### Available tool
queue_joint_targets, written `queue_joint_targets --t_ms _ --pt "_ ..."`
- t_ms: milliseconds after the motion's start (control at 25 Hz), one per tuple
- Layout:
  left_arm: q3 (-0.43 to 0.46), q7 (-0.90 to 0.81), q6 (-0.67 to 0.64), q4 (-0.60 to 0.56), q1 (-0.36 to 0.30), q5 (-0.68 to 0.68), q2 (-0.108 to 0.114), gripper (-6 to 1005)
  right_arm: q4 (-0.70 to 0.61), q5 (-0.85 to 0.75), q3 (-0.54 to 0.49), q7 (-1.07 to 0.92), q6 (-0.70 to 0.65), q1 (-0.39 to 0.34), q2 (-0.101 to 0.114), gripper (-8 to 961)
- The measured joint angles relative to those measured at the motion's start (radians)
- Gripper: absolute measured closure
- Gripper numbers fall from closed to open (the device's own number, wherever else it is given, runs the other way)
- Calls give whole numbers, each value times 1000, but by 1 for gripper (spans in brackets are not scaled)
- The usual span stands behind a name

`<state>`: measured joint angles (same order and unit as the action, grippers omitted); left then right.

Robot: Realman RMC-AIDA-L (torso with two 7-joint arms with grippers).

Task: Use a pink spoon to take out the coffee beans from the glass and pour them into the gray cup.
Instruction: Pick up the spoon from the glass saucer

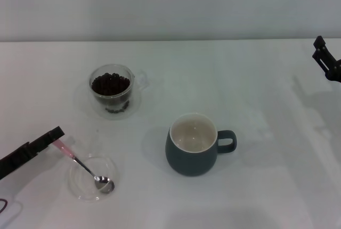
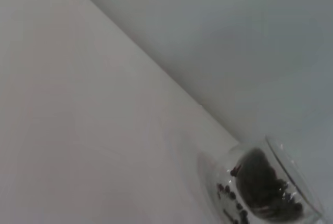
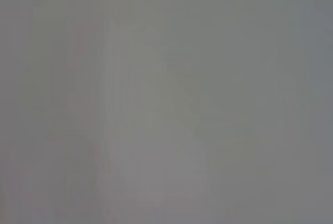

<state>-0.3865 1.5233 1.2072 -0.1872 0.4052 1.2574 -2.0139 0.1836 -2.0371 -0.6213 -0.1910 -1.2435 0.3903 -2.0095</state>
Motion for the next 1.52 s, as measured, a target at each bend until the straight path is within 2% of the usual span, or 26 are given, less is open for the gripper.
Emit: queue_joint_targets --t_ms 480,1000,1440,1520 --pt "-2 -2 -10 0 11 -30 -2 121 4 0 2 -5 0 -5 -1 78" --pt "-2 2 18 -16 9 -35 -2 639 5 0 5 -5 1 -9 -2 78" --pt "1 3 76 -42 0 -45 -9 826 3 0 6 -5 1 -9 -2 78" --pt "3 3 85 -45 -2 -45 -8 832 3 0 6 -5 1 -10 -2 78"
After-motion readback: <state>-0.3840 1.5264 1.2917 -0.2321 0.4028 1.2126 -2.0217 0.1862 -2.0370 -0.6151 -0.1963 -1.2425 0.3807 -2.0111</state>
